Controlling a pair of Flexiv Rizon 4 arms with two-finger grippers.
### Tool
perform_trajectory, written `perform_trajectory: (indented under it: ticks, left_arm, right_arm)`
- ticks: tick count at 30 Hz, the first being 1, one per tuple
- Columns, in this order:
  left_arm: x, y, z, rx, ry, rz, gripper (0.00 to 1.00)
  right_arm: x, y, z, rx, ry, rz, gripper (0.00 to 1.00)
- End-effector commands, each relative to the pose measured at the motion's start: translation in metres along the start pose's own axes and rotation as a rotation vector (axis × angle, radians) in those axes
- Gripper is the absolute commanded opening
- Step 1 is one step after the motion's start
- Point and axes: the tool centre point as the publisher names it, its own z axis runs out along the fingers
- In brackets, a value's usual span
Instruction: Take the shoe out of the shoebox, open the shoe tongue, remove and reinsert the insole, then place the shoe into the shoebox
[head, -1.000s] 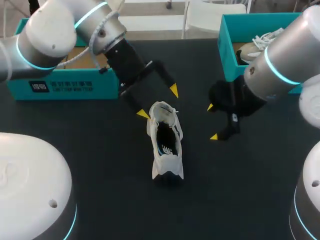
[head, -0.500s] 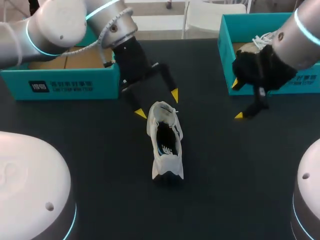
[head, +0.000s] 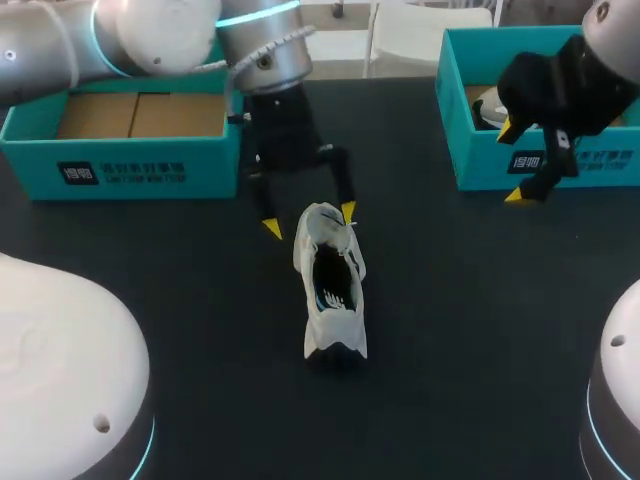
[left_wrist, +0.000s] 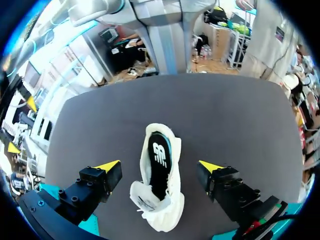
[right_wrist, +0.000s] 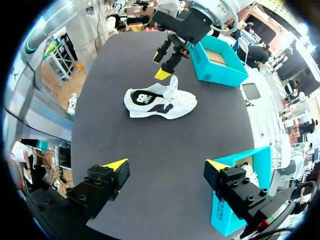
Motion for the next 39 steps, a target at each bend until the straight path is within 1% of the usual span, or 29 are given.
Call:
perform_trajectory:
  ticks: [1, 2, 3, 6, 8, 25, 26, 30, 36, 39]
  left_arm:
    - [-0.001, -0.005, 0.006, -0.051, 0.14, 0.05, 0.47]
    - [0.001, -0.003, 0.008, -0.079, 0.154, 0.052, 0.25]
    - [0.001, -0.002, 0.01, -0.094, 0.161, 0.044, 0.0]
    - [0.002, 0.002, 0.014, -0.131, 0.167, 0.018, 0.0]
    - [0.001, 0.003, 0.02, -0.142, 0.163, 0.011, 0.0]
    - [0.001, 0.003, 0.02, -0.142, 0.163, 0.011, 0.0]
    - [0.002, 0.003, 0.027, -0.161, 0.166, 0.0, 0.0]
    - [0.004, 0.005, 0.045, -0.199, 0.185, -0.033, 0.0]
    - [0.006, 0.006, 0.073, -0.209, 0.205, -0.046, 0.0]
    - [0.006, 0.012, 0.086, -0.217, 0.225, -0.054, 0.0]
  right_arm:
    - [0.001, -0.001, 0.001, -0.001, -0.003, 0.0, 1.0]
    - [0.001, -0.001, 0.001, -0.001, -0.003, 0.0, 1.0]
    - [0.001, -0.001, 0.001, -0.001, -0.003, 0.0, 1.0]
    - [0.001, -0.001, 0.001, -0.001, -0.003, 0.0, 1.0]
    - [0.001, -0.001, 0.001, -0.001, -0.003, 0.0, 1.0]
    - [0.001, -0.001, 0.001, -0.001, -0.003, 0.0, 1.0]
    - [0.001, -0.001, 0.001, -0.001, -0.003, 0.0, 1.0]
    - [0.001, -0.001, 0.001, -0.001, -0.003, 0.0, 1.0]
    - [0.001, -0.001, 0.001, -0.001, -0.003, 0.0, 1.0]
    - [0.001, -0.001, 0.001, -0.001, -0.003, 0.0, 1.0]
